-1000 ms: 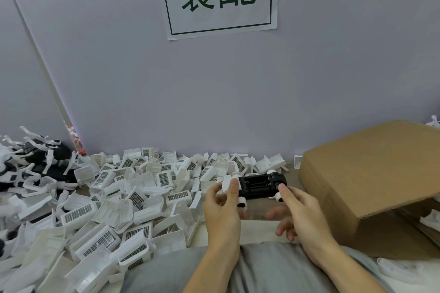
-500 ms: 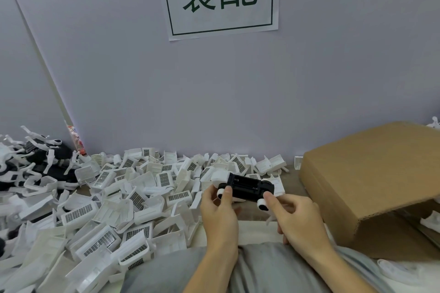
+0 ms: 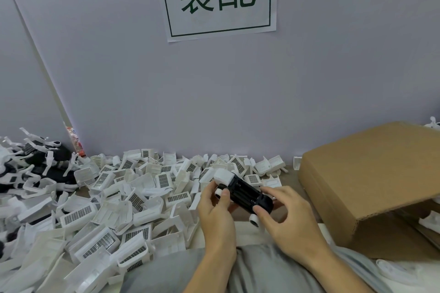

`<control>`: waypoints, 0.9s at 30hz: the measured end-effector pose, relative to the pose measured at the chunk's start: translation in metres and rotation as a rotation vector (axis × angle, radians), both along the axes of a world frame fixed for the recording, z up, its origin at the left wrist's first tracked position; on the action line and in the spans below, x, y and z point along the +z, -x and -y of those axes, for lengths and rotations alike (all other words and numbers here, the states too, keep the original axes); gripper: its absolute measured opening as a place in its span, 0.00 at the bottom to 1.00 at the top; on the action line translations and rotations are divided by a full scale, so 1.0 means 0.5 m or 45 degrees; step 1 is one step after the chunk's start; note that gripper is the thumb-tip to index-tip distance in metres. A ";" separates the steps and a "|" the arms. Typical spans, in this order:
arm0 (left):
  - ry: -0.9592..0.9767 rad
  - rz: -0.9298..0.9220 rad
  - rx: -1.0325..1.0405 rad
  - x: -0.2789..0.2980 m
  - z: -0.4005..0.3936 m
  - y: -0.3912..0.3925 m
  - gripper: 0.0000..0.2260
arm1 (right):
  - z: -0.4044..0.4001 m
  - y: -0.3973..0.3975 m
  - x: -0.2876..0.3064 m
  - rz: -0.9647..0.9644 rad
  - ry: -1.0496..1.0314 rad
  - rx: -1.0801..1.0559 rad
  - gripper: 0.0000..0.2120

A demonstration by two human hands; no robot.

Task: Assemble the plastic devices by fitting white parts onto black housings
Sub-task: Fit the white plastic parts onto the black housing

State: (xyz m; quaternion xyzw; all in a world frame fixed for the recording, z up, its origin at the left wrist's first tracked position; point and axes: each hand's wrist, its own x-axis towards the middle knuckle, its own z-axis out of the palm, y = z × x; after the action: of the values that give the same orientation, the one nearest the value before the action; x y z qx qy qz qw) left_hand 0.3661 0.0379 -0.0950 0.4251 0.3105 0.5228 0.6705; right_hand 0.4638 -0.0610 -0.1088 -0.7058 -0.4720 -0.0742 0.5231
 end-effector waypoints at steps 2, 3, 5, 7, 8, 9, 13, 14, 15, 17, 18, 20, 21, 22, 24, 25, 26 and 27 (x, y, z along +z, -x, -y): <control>-0.079 -0.022 0.037 0.000 0.003 0.000 0.12 | 0.003 0.003 0.003 0.001 -0.035 -0.015 0.16; -0.133 -0.048 0.073 0.000 0.004 -0.001 0.12 | 0.005 0.005 0.005 -0.005 -0.046 -0.008 0.16; -0.242 -0.092 0.127 0.001 0.006 0.002 0.12 | 0.006 0.008 0.009 -0.016 -0.041 0.021 0.18; -0.317 -0.107 0.142 -0.001 0.008 0.005 0.13 | 0.005 0.008 0.009 -0.008 -0.004 0.001 0.19; -0.345 -0.111 0.139 -0.001 0.008 0.006 0.13 | 0.004 0.007 0.007 -0.005 0.017 -0.028 0.19; -0.372 -0.105 0.116 -0.002 0.009 0.006 0.13 | 0.002 0.006 0.005 -0.005 0.031 -0.057 0.18; -0.391 0.031 -0.073 0.003 0.019 0.007 0.12 | -0.002 -0.003 -0.002 -0.096 0.028 -0.164 0.11; -0.438 -0.002 -0.069 0.002 0.021 0.008 0.13 | -0.002 -0.006 -0.003 -0.142 0.019 -0.195 0.09; -0.502 -0.070 -0.047 0.002 0.022 0.008 0.13 | 0.000 -0.009 -0.004 -0.194 0.011 -0.225 0.08; -0.569 -0.184 0.004 0.003 0.025 0.008 0.09 | 0.000 -0.016 -0.004 -0.302 -0.008 -0.279 0.06; -0.553 -0.201 0.002 0.003 0.025 0.007 0.07 | 0.000 -0.018 -0.003 -0.359 -0.023 -0.296 0.06; -0.453 -0.182 -0.099 0.004 0.027 0.005 0.06 | 0.000 -0.020 0.001 -0.475 -0.069 -0.305 0.07; -0.401 -0.167 -0.167 0.004 0.027 0.003 0.06 | -0.001 -0.020 0.003 -0.511 -0.086 -0.306 0.07; -0.355 -0.161 -0.223 0.004 0.027 0.001 0.06 | -0.001 -0.019 0.004 -0.528 -0.093 -0.304 0.07; -0.258 -0.162 -0.307 0.003 0.027 -0.004 0.08 | -0.002 -0.015 0.005 -0.543 -0.094 -0.271 0.08; -0.207 -0.171 -0.344 0.003 0.027 -0.007 0.10 | -0.002 -0.012 0.006 -0.546 -0.090 -0.237 0.07; -0.160 -0.180 -0.392 0.004 0.028 -0.008 0.12 | -0.003 -0.009 0.006 -0.541 -0.078 -0.196 0.07; -0.120 -0.188 -0.452 0.003 0.027 -0.009 0.14 | -0.004 -0.004 0.007 -0.529 -0.065 -0.147 0.06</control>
State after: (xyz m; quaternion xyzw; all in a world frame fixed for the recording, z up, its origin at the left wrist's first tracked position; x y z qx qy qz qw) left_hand 0.3704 0.0244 -0.0934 0.5415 0.2542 0.3777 0.7068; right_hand 0.4659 -0.0592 -0.1055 -0.7182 -0.3107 0.0312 0.6218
